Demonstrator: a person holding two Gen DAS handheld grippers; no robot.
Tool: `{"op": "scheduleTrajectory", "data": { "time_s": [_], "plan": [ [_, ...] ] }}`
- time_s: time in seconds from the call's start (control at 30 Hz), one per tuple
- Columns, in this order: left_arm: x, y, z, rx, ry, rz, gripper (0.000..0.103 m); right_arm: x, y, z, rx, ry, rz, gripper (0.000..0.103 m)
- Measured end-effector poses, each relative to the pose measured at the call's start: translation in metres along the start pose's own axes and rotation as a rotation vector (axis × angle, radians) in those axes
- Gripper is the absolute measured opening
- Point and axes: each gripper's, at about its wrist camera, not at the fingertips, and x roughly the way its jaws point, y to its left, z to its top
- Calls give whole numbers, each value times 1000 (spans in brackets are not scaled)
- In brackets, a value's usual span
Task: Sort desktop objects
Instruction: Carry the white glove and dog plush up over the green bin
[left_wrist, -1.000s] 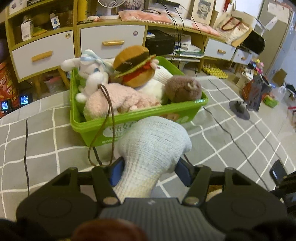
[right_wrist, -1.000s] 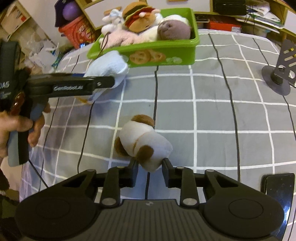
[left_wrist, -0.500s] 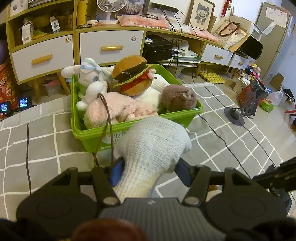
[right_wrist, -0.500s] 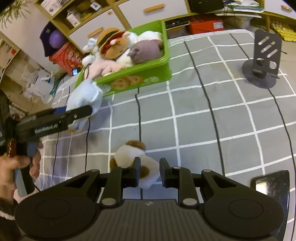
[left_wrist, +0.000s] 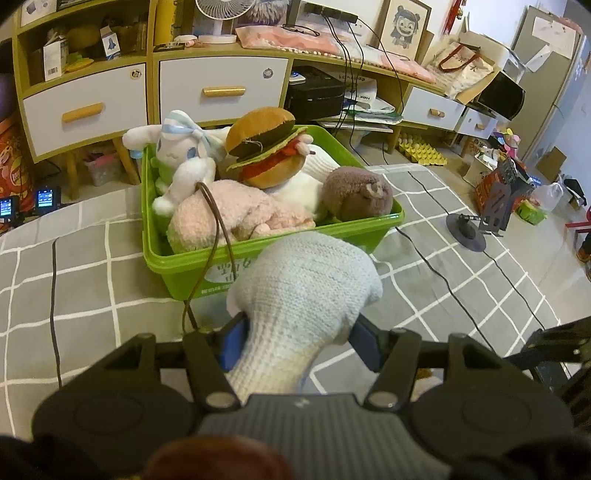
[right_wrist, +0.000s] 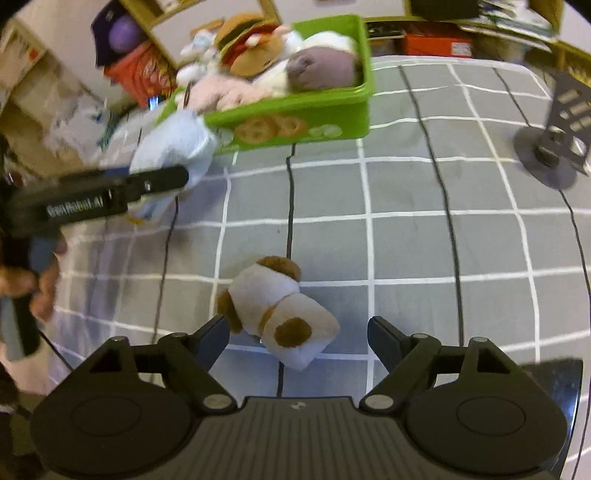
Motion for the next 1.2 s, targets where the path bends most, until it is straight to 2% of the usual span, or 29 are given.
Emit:
{"op": "scheduleTrajectory", "data": {
  "time_s": [0.2,0.33,0.4,0.43,0.47,0.53,0.6,0.93,1.2],
  "plan": [
    [-2,4,-3,-11,7,-6,59,30,18,-4,-112,34,-86,80],
    [-4,8,-3,-23,4,-12,59,40,20,-6,-132,54,-90,65],
    [-5,10,-2,-31,2,-15,59,39,21,-6,-150,47,-95,63],
    [-6,11,-2,-35,0,-16,59,39,21,-6,-151,44,-94,60],
    [-7,12,-2,-39,-3,-17,59,38,20,-5,-149,41,-97,53],
    [-10,14,0,-49,-9,-20,59,35,17,-4,-130,33,-91,51],
    [-13,14,2,-54,-18,-23,59,31,13,0,-103,22,-79,44],
    [-29,16,18,-93,-77,-57,59,-2,-11,25,46,-83,-26,44],
    [-33,29,36,-200,-103,-68,59,-22,-26,50,161,-137,45,44]
  ]
}}
